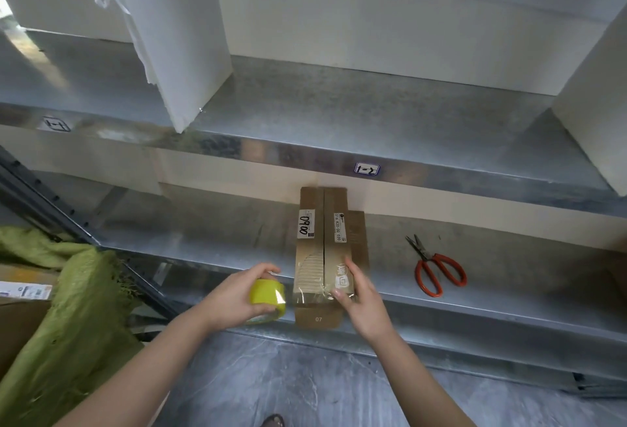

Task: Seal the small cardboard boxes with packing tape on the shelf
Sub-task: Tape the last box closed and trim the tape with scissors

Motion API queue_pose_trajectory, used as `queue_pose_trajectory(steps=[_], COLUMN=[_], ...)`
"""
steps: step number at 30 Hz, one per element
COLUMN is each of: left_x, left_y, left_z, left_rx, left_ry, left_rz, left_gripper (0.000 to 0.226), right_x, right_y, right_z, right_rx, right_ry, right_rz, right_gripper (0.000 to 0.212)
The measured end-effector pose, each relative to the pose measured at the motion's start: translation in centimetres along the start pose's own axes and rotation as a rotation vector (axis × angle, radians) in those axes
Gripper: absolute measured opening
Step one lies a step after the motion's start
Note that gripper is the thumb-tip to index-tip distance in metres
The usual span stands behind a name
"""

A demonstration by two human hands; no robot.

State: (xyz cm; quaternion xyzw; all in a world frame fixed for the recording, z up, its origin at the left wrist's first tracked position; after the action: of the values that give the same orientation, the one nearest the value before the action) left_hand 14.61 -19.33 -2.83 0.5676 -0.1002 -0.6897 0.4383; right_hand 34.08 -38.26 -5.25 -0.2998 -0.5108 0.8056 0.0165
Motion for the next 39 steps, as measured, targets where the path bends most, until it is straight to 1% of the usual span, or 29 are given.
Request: queue_pose_trajectory(steps=[3, 6, 11, 13, 15, 18, 20, 24, 26, 28, 30, 32, 33, 36, 38, 39], left_x=[0.9, 1.5, 1.3, 1.3, 1.1, 0.3, -0.2, -0.5, -0.6, -0.7, -1.0, -1.1, -1.2, -1.3, -1.4, -1.3], left_y=[-0.3, -0.5, -0.8, -0.8, -1.0, -1.1, -1.0, -0.7, -0.5, -0.3, -0.1, 0.1, 0.2, 0.2, -0.1, -0.3], left_z=[-0.5, -1.4, -1.7, -1.6, -1.4, -0.4, 0.3, 0.6, 0.5, 0.3, 0.1, -0.1, -0.2, -0.6, -0.7, -0.8], left_rx=[-0.025, -0.063, -0.102, -0.115, -0.114, -0.041, 0.004, 0.007, 0.0, 0.001, 0.012, 0.031, 0.039, 0.041, 0.035, 0.031], left_ry=[-0.001, 0.027, 0.117, 0.138, 0.111, 0.025, -0.004, -0.029, -0.034, -0.032, -0.032, -0.028, -0.026, -0.019, -0.007, -0.003], left_rz=[-0.201, -0.257, -0.478, -0.533, -0.498, -0.175, -0.066, -0.112, -0.171, -0.208, -0.216, -0.22, -0.221, -0.231, -0.234, -0.233], left_gripper=[0.049, 0.039, 0.039, 0.04, 0.046, 0.054, 0.053, 0.044, 0.042, 0.041, 0.042, 0.041, 0.041, 0.04, 0.04, 0.04], right_x=[0.2, 0.2, 0.5, 0.7, 0.7, 0.4, 0.2, -0.1, -0.4, -1.1, -2.1, -3.6, -4.5, -7.9, -10.1, -11.2], right_y=[0.0, 0.0, -0.1, -0.3, -0.4, -0.4, -0.5, -0.7, -0.7, -0.5, 0.0, 1.2, 2.2, 5.8, 8.3, 9.5], right_z=[-0.1, -0.2, -0.6, -0.7, -0.8, -0.9, -0.9, -0.8, -0.6, -0.5, -0.2, 0.0, 0.0, -0.3, -0.7, -0.9], right_rx=[0.004, 0.013, 0.034, 0.035, 0.035, 0.04, 0.051, 0.051, 0.026, -0.011, -0.033, -0.038, -0.024, 0.076, 0.156, 0.194], right_ry=[0.001, 0.0, -0.001, 0.007, 0.01, -0.006, -0.023, -0.046, -0.06, -0.095, -0.1, -0.033, 0.013, 0.147, 0.184, 0.177], right_rz=[0.01, 0.022, 0.01, 0.016, 0.021, 0.087, 0.153, 0.194, 0.26, 0.356, 0.383, 0.443, 0.511, 0.735, 0.798, 0.82], right_gripper=[0.067, 0.068, 0.069, 0.069, 0.07, 0.069, 0.069, 0.069, 0.068, 0.063, 0.058, 0.057, 0.058, 0.056, 0.056, 0.057])
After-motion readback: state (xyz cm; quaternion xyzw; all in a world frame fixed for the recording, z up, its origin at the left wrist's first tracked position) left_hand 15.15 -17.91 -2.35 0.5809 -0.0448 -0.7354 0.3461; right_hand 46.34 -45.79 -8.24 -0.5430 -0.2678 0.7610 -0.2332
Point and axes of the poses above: each hand's wrist, its own z-axis away from the middle knuckle, its own x-axis out of the palm, y = z × x, the point moved 1 cm from there along -z, towards the middle knuckle, and after that the axes turned 7 degrees about -y, right-handed, at the moved point
